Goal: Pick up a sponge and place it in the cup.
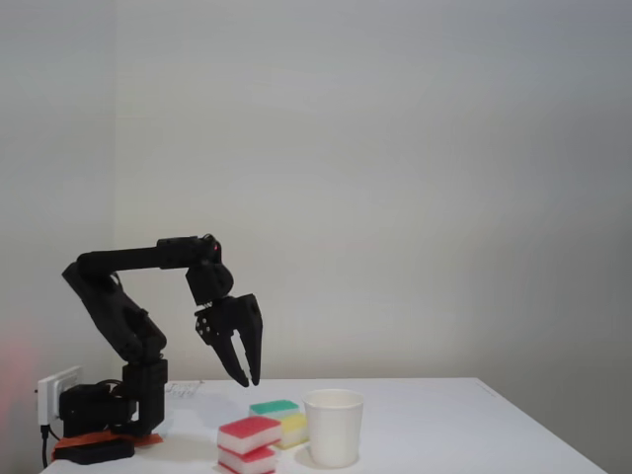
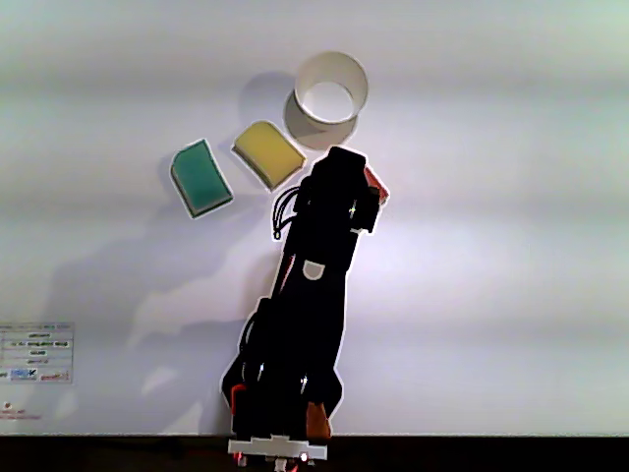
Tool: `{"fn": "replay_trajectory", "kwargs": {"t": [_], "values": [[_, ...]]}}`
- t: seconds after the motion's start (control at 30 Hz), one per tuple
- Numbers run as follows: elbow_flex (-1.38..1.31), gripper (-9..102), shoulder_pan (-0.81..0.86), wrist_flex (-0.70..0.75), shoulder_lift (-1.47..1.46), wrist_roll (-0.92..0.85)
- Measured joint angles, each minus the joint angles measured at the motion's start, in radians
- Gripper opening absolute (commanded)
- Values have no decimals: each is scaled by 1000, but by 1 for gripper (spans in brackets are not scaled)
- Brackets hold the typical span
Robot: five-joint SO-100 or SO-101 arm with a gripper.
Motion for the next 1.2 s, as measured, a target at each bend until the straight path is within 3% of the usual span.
{"fn": "replay_trajectory", "kwargs": {"t": [0.4, 1.2], "values": [[-69, 6, 95, -43, -115, -77], [61, 38, 120, -207, -132, -258]]}}
